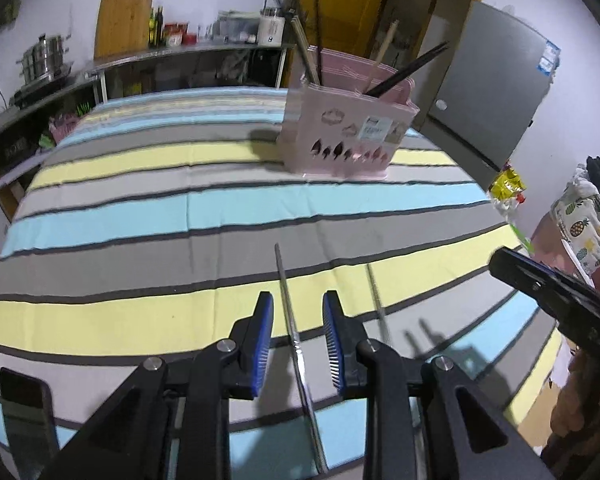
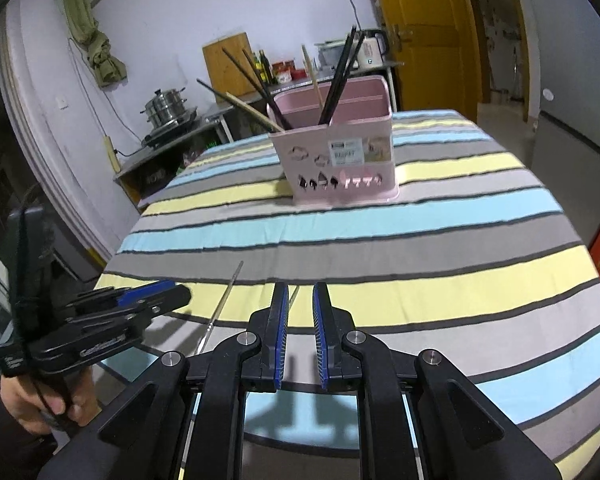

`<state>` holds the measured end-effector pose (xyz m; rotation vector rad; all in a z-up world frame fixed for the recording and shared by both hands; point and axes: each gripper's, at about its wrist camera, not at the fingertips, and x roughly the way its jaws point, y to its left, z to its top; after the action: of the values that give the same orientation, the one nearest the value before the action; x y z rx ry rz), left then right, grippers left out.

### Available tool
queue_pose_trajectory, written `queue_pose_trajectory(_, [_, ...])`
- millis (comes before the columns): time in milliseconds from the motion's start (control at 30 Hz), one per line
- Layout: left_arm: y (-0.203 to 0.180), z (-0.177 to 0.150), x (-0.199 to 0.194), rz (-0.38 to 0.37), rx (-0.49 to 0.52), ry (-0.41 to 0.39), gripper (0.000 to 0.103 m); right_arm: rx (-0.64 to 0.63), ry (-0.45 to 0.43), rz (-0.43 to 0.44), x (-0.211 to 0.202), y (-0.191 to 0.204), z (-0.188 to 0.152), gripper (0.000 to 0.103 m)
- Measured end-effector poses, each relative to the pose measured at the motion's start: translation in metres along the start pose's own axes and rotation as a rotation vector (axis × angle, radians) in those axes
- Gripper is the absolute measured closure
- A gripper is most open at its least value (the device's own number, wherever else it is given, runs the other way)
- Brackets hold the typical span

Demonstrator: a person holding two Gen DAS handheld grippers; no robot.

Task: Organize utensils
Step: 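Move both open tools back toward the last two chopsticks on the cloth, then close the left tool on a thin chopstick while the right tool grasps another chopstick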

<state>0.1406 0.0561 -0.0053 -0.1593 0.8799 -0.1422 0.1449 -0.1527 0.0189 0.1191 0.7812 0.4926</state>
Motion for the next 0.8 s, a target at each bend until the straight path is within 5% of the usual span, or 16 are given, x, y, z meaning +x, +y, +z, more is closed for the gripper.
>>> queue_pose_trajectory(333, [0.007,0.009,0.051,0.005,0.008,0.091,0.082,0.037,0.082,0.02,0.036,0.001,-0.009,0.091])
queue_pose_trajectory(500, [0.009,0.005,0.049,0.023,0.034,0.086,0.095,0.047,0.119,0.03,0.053,0.004,-0.009,0.091])
queue_pose_trajectory(800, [0.029,-0.006,0.034,0.007,0.006,0.081,0.095,0.065,0.203,0.023,0.088,0.011,-0.009,0.091])
